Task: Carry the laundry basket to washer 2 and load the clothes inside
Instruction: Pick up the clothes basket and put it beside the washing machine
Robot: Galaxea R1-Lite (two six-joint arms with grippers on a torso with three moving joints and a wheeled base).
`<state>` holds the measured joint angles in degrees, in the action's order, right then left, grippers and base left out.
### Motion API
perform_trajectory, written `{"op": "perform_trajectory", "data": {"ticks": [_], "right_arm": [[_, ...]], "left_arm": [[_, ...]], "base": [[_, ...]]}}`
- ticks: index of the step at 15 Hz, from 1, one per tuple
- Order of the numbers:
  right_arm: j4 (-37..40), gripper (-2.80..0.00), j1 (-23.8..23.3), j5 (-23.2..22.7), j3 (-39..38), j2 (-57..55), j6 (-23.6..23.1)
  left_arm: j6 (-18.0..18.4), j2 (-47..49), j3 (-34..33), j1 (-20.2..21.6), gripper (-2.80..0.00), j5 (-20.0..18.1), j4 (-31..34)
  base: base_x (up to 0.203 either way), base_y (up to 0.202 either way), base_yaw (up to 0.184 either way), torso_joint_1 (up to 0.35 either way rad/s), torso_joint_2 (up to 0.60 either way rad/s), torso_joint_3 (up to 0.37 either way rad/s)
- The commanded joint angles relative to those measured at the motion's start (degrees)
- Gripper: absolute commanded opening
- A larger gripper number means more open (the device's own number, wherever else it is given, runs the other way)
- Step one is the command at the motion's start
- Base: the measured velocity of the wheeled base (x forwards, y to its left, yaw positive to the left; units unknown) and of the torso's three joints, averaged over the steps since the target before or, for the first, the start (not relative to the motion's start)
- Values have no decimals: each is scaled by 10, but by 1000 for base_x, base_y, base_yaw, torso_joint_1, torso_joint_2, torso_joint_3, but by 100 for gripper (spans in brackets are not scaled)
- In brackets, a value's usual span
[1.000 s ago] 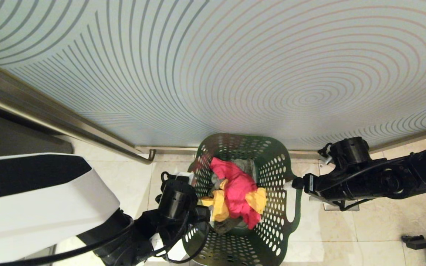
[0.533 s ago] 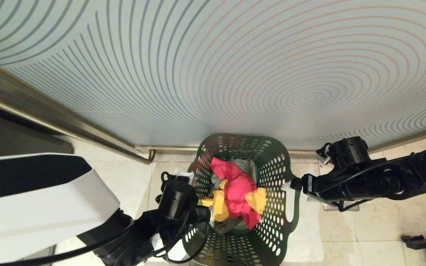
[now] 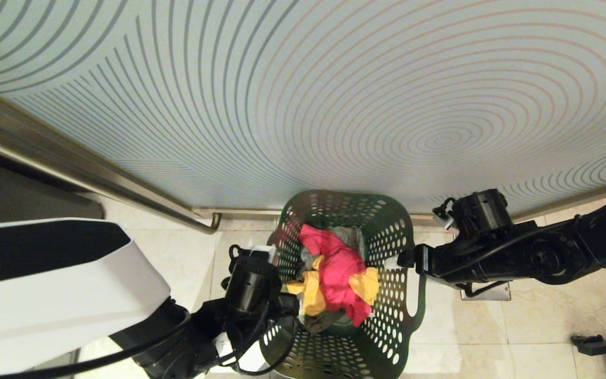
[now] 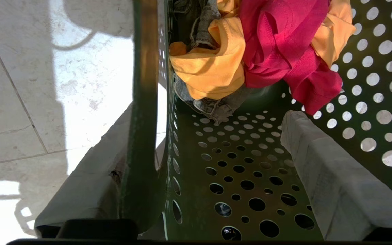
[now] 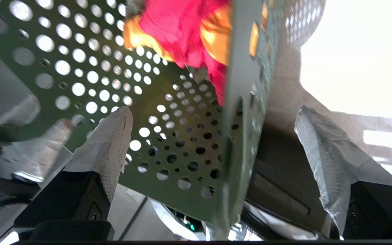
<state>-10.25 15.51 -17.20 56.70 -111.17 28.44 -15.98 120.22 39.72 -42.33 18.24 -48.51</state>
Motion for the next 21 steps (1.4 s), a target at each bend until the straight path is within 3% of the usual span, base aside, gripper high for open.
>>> {"op": "perform_trajectory", "data": {"ticks": [1, 12, 21], "right_arm": [[-3, 0, 3, -2, 10, -2, 2], [-39, 0, 62, -7, 31, -19, 23], [4, 0, 87, -8, 30, 18, 43]], "left_arm": [[-1, 0, 0, 0, 0, 1, -3], [-1, 5, 7, 1, 0, 1, -3], [-4, 21, 8, 1, 0, 0, -4]], "base": [[0, 0, 0, 0, 0, 0], [0, 0, 0, 0, 0, 0], [0, 0, 0, 0, 0, 0]]}}
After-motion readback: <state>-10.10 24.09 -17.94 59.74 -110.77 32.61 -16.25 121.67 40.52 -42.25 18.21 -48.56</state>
